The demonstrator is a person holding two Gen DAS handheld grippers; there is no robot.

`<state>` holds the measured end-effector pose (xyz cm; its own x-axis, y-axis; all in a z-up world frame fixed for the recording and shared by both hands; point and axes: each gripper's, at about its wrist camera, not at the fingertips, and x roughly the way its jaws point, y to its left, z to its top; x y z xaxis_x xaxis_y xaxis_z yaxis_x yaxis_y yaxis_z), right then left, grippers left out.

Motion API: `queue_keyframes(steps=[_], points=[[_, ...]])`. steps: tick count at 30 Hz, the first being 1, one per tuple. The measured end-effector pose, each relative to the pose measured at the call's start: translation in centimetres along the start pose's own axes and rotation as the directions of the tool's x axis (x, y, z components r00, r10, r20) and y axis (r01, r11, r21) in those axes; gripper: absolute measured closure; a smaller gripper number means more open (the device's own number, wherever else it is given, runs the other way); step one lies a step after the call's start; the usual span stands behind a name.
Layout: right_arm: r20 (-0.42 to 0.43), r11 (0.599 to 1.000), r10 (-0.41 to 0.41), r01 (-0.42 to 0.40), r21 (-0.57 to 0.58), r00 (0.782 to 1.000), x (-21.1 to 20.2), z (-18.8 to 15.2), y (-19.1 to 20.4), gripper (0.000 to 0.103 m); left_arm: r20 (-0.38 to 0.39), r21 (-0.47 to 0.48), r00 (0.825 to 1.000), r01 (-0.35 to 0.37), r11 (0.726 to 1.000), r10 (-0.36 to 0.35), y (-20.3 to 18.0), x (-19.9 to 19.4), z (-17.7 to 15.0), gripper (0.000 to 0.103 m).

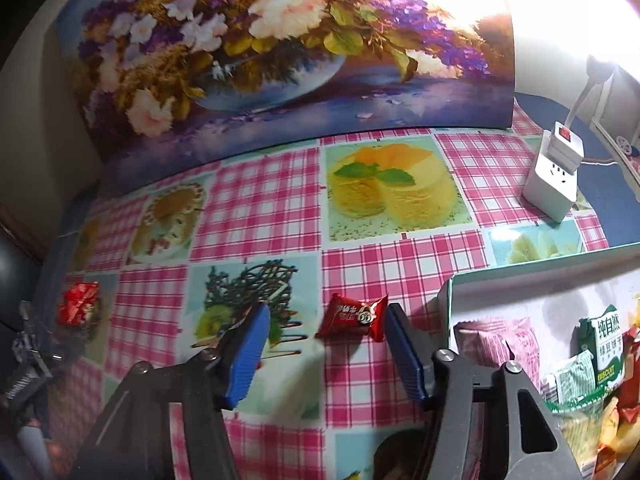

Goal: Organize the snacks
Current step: 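Move the left tool to the red Rocky Kiss packet while the right tool approaches the small red candy, then grasp the red Rocky Kiss packet with the left tool while the right tool grasps the red candy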

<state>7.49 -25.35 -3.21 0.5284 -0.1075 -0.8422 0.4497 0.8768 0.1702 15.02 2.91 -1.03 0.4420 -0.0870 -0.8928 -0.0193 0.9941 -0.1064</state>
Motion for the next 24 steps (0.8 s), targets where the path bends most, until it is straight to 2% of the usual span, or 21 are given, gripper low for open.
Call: queue_keyframes(steps=[3, 7, 9, 12, 14, 17, 21, 24], points=[[-0.010, 1.000, -0.030, 0.030, -0.005, 0.999, 0.6, 0.0, -0.1, 0.046, 0.019, -0.004, 1.000, 0.021, 1.000, -0.021, 0.6, 0.0, 0.6, 0.006], [-0.031, 1.000, -0.018, 0.019, 0.015, 0.999, 1.5, -0.2, -0.6, 0.053, 0.019, -0.048, 0.999, 0.049, 0.998, -0.049, 2.0, 0.4, 1.3, 0.006], [-0.037, 1.000, -0.014, 0.015, 0.023, 0.999, 1.9, -0.3, -0.8, 0.053, 0.035, -0.039, 0.998, 0.059, 0.998, -0.058, 2.3, 0.3, 1.6, 0.006], [-0.026, 1.000, -0.030, 0.030, 0.004, 0.999, 2.2, -0.4, -0.7, 0.060, 0.065, -0.010, 0.996, 0.056, 0.998, -0.056, 2.9, 0.4, 1.9, 0.006], [-0.022, 1.000, -0.027, 0.026, -0.006, 0.999, 2.3, -0.4, -0.5, 0.065, 0.058, -0.006, 0.997, 0.042, 0.999, -0.041, 3.5, 0.8, 2.1, 0.006], [-0.015, 0.999, -0.037, 0.037, -0.035, 0.999, 2.5, -0.4, 0.1, 0.070, 0.046, -0.033, 0.995, 0.085, 0.996, -0.084, 5.1, 1.4, 2.7, 0.006], [-0.007, 0.997, -0.050, 0.049, -0.063, 0.999, 2.7, -0.5, 0.5, 0.071, 0.039, -0.072, 0.991, 0.133, 0.989, -0.130, 6.5, 2.2, 3.9, 0.006], [-0.002, 0.996, -0.053, 0.053, -0.071, 0.999, 2.7, -0.6, 0.6, 0.071, 0.016, -0.066, 0.988, 0.155, 0.986, -0.154, 6.5, 3.0, 5.0, 0.006]])
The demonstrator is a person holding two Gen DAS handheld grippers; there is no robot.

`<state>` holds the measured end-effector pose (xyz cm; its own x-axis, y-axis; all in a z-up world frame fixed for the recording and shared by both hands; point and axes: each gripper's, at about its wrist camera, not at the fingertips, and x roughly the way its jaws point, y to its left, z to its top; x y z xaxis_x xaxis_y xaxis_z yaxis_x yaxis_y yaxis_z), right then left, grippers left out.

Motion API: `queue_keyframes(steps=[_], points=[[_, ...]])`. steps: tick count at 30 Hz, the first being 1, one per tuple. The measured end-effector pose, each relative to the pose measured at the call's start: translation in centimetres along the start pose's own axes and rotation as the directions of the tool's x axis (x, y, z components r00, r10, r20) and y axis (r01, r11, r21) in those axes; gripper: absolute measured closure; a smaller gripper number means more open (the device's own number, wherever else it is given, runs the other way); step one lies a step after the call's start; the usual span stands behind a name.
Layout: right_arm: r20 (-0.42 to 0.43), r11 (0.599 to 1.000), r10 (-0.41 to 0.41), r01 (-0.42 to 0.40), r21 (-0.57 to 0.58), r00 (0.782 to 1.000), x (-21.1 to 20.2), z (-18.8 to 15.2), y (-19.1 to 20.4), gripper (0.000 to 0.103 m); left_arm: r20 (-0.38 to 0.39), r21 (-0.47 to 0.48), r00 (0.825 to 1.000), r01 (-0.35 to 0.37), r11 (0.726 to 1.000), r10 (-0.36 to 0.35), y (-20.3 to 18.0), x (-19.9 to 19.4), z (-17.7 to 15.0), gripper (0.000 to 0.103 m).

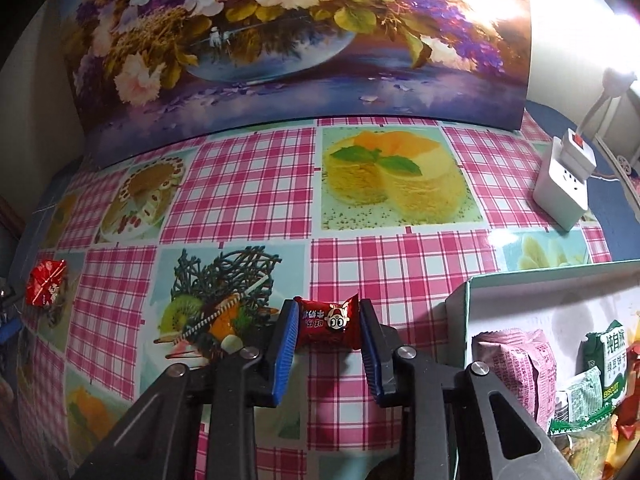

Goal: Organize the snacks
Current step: 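Grasp the red Rocky Kiss packet with the left tool while the right tool grasps the red candy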

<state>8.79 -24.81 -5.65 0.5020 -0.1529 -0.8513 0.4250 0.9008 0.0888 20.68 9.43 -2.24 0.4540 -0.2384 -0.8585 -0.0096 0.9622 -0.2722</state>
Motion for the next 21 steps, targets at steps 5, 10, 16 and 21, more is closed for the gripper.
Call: queue_keyframes(steps=[5, 10, 16, 21], points=[[0.004, 1.000, 0.006, -0.006, 0.005, 1.000, 0.0, 0.0, -0.1, 0.071, 0.003, 0.035, 1.000, -0.028, 0.999, 0.028, -0.8, 1.2, 1.5, 0.006], [0.005, 1.000, 0.013, -0.013, 0.008, 1.000, 0.0, 0.0, -0.2, 0.071, -0.024, 0.113, 0.998, -0.055, 0.992, 0.058, -1.9, 3.4, 2.5, 0.006], [0.007, 1.000, 0.013, -0.013, 0.009, 1.000, 0.0, 0.0, -0.2, 0.071, -0.035, 0.192, 0.996, -0.078, 0.978, 0.086, -2.5, 4.7, 2.6, 0.006], [0.005, 1.000, 0.021, -0.022, 0.016, 1.000, -0.1, 0.0, -0.2, 0.073, -0.044, 0.217, 0.995, -0.081, 0.973, 0.093, -3.0, 5.4, 2.1, 0.020]])
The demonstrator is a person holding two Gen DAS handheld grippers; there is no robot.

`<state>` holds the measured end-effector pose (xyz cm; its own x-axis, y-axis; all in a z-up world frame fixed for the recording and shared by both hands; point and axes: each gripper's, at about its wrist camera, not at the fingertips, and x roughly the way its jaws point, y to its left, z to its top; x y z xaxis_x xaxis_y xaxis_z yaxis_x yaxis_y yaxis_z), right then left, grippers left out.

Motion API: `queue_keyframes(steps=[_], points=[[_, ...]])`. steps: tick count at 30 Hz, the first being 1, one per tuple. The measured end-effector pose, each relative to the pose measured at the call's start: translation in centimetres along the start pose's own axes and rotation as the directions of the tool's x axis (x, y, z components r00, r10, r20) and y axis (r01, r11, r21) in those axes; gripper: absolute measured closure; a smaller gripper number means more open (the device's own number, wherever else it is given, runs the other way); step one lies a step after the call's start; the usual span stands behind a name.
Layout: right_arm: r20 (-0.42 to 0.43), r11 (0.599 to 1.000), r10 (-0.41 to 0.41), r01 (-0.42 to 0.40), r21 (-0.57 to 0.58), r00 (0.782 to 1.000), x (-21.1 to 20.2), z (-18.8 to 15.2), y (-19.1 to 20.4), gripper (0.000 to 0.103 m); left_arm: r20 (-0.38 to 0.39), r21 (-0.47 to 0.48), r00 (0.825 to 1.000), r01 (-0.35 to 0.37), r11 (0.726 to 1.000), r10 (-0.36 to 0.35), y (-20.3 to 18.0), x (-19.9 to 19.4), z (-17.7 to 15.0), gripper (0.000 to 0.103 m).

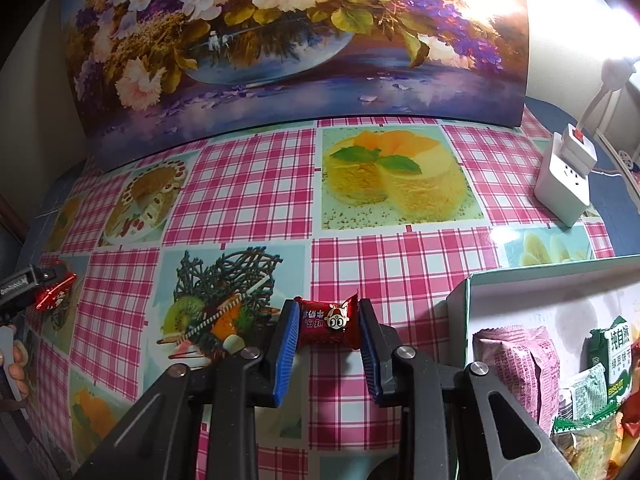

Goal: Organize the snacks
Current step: 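Grasp the red Rocky Kiss packet with the left tool while the right tool grasps the red candy, then lift and carry the Rocky Kiss packet and red candy over the white tray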

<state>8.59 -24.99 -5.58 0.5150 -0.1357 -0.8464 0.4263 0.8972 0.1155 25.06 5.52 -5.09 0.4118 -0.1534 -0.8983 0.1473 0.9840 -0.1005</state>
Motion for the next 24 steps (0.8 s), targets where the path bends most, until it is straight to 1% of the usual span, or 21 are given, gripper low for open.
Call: queue_keyframes(steps=[1, 2, 5, 8, 13, 17, 21, 24], points=[[0.000, 1.000, 0.005, -0.005, 0.004, 1.000, 0.0, 0.0, -0.1, 0.073, 0.003, 0.008, 1.000, 0.003, 1.000, -0.003, -0.2, -0.1, -0.1, 0.023], [-0.001, 1.000, 0.008, -0.008, 0.009, 1.000, -0.1, -0.1, -0.2, 0.074, 0.004, 0.019, 1.000, 0.003, 1.000, -0.003, -0.4, -0.2, -0.3, 0.023], [-0.002, 1.000, 0.014, -0.014, 0.018, 1.000, -0.2, -0.2, -0.3, 0.075, 0.008, 0.036, 1.000, -0.005, 0.999, 0.005, -0.8, -0.4, -0.7, 0.028], [-0.006, 0.999, 0.025, -0.025, 0.022, 1.000, -0.4, -0.4, -0.2, 0.077, 0.013, 0.030, 1.000, -0.006, 1.000, 0.005, -1.2, -0.9, -1.6, 0.030], [-0.021, 0.998, 0.054, -0.054, 0.037, 0.998, -1.1, -1.4, -0.3, 0.078, -0.003, -0.027, 1.000, 0.018, 0.999, -0.019, -1.9, -1.5, -3.5, 0.031], [-0.030, 0.996, 0.072, -0.071, 0.055, 0.997, -2.0, -2.3, -0.3, 0.078, -0.011, -0.111, 0.997, 0.078, 0.991, -0.079, -2.9, -3.2, -5.8, 0.031], [-0.014, 0.994, 0.090, -0.089, 0.069, 0.996, -4.1, -3.2, -0.2, 0.078, -0.010, -0.154, 0.994, 0.109, 0.982, -0.112, -4.6, -5.1, -7.9, 0.031], [0.005, 0.991, 0.098, -0.098, 0.086, 0.995, -5.9, -3.7, -0.6, 0.078, 0.010, -0.155, 0.992, 0.128, 0.980, -0.128, -6.2, -7.0, -9.1, 0.031]])
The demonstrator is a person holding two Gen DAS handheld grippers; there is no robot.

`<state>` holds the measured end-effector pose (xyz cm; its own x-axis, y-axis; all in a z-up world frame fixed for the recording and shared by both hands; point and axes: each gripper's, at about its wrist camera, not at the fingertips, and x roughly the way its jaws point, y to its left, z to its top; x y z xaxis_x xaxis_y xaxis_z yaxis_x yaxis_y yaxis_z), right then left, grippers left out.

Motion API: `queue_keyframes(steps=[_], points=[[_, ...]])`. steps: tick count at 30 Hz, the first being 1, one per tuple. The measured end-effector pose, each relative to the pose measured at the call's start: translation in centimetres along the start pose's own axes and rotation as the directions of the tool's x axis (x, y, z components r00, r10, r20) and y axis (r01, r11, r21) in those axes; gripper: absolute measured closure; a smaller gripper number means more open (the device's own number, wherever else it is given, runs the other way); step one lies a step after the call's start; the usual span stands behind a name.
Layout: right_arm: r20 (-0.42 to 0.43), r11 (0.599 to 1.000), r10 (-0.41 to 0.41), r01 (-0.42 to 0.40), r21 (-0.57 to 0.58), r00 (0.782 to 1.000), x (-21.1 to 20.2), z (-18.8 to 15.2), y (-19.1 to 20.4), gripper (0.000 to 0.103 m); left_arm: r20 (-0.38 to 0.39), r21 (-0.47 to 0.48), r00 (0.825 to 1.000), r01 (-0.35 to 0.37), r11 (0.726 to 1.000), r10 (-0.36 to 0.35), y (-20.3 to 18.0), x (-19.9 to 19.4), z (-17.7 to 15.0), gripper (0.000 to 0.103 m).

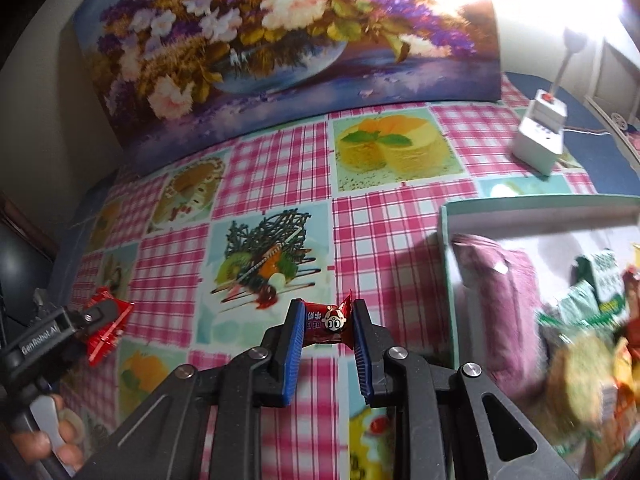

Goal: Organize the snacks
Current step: 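Lift and carry the Rocky Kiss packet and red candy over the white tray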

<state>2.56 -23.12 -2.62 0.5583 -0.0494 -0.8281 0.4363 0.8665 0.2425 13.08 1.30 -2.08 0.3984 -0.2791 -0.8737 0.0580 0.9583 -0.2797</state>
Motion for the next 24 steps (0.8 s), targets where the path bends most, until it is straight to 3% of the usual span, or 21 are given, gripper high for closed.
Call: queue_keyframes(steps=[15, 24], points=[[0.142, 0.995, 0.005, -0.018, 0.097, 0.990, -9.0, -2.2, -3.5, 0.078, 0.093, 0.104, 0.990, 0.095, 0.990, -0.105, -9.2, -7.4, -5.4, 0.031], [0.162, 0.985, -0.040, 0.012, 0.170, 0.986, -10.1, -2.0, -6.6, 0.078, 0.113, 0.173, 0.978, 0.157, 0.972, -0.178, -14.1, -8.2, -8.1, 0.031]])
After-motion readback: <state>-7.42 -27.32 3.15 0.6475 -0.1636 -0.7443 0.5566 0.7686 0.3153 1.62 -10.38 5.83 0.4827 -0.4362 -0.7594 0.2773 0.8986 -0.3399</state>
